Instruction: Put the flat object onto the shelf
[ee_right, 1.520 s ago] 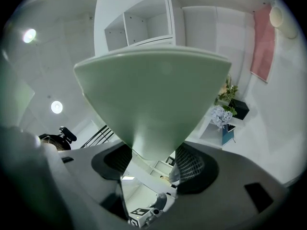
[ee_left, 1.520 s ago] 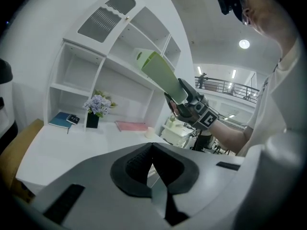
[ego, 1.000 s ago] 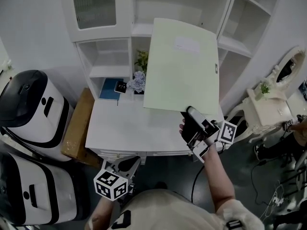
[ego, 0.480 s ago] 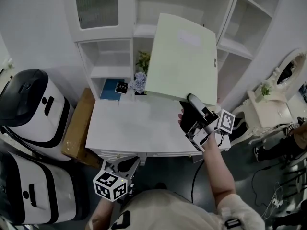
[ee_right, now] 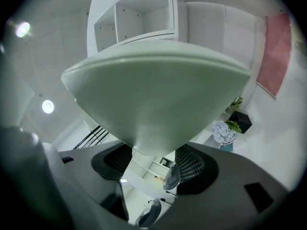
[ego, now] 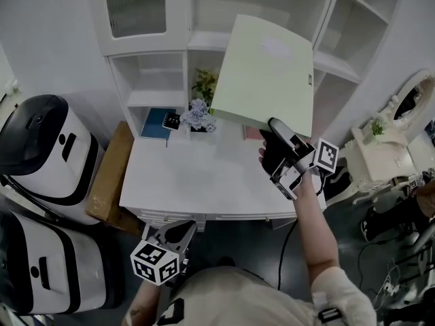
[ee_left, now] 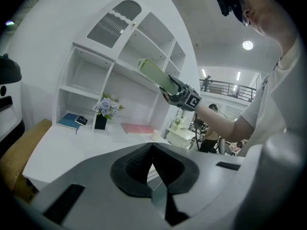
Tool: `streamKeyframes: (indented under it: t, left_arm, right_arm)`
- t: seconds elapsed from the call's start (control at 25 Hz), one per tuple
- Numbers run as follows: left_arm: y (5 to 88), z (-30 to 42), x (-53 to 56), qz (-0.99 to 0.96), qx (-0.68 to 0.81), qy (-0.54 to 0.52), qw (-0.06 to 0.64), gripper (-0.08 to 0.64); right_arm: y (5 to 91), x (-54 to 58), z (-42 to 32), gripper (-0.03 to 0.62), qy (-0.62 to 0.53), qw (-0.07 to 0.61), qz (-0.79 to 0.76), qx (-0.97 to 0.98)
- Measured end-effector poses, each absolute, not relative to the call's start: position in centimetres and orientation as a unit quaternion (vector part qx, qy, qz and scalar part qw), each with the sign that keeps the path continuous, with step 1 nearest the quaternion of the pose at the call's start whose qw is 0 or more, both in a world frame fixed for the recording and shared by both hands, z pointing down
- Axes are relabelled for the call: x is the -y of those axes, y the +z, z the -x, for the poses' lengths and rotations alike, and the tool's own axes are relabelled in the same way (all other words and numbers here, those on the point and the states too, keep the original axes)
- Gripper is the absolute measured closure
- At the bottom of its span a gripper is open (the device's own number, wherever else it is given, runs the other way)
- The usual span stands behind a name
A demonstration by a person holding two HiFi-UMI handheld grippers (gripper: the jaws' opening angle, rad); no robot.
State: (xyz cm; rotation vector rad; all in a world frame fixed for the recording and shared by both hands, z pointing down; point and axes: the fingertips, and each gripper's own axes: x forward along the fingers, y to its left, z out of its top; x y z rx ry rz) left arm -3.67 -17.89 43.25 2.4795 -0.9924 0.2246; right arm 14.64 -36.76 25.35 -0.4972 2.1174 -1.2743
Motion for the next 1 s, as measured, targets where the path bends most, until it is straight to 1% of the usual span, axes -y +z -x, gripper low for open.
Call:
streamKeyframes:
  t: [0.2, 0.44, 0.76, 1.0]
  left_arm:
    - [43.3, 3.1, 17.8, -0.901, 0.361, 0.081, 0.228, 0.546]
    - [43.2, 3.1, 17.9, -0.9, 0.364, 0.08, 0.228, 0.546]
    - [42.8, 3.1, 18.0, -0.898, 0.368, 0.08, 0.227, 0.546]
    - [43.1, 3.2, 17.8, -0.9, 0.364, 0.08, 0.227, 0.546]
  right_arm:
    - [25.4, 36.9, -15.1, 0.301, -0.486, 0.305, 0.188, -0.797]
    - [24.7, 37.5, -15.3, 0.301, -0.493, 0.325, 0.174, -0.788]
    - [24.5, 38.8, -16.3, 0.301, -0.498, 0.318, 0.207, -0.78]
    - [24.4, 39.4, -17.1, 0.299, -0.504, 0.327, 0.223, -0.768]
